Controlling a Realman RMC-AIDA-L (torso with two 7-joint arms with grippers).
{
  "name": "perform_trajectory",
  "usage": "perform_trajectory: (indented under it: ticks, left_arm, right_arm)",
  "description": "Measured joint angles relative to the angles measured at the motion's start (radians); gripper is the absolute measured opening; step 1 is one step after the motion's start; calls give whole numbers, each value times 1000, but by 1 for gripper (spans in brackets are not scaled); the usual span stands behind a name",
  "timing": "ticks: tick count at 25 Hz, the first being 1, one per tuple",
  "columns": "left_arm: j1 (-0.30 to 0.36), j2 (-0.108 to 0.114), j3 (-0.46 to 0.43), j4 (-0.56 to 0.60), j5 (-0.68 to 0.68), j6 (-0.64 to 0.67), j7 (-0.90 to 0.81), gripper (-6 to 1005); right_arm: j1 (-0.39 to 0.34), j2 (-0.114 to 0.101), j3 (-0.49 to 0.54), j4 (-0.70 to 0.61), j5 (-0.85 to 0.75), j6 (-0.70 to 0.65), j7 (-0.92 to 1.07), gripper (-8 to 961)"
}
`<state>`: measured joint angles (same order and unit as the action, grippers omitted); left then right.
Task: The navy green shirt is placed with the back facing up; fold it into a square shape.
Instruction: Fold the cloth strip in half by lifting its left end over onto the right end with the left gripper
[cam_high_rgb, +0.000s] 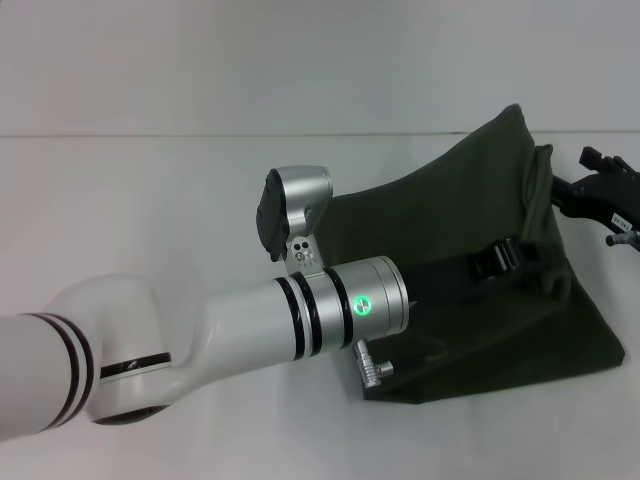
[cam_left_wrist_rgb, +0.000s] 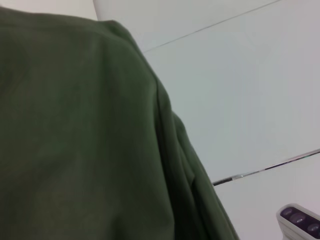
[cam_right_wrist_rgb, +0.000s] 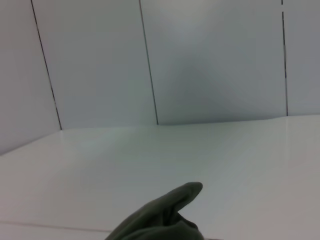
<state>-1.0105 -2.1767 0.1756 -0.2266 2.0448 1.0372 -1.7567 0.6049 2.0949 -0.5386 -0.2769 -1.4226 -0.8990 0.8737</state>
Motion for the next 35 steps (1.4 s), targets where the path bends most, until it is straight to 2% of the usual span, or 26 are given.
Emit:
perform_trajectory:
  ticks: [6,15,21,26,31,34,35]
  left_arm:
    - [0,0,-7,-2,0,-13,5,34]
    - [-3,0,-9,-4,12,-18,7,33]
    - [22,0,-69,-23,17,-18,65,38]
    - [44,0,-118,-53,19,-21,156,64]
    - [67,0,-159,-66,26,1,214,302]
    - [80,0,-160,-56,29,52,224,569]
    - [87,0,-159,-47,34,79,229,589]
  right_arm:
    - [-19,0,-72,-4,-1,25,-38,904]
    - [-46,-3,-84,0,-3,97,-42,902]
    - [-58,-2,-80,-5,0,89,-41,902]
    - [-102,-4,-47,-15,5,60,-32,901]
    - [-163,-6,32,-26,6,24,-32,900]
    - [-188,-7,78,-33,7,27,-30,900]
    - [-195,-8,100,-38,7,27,-23,900]
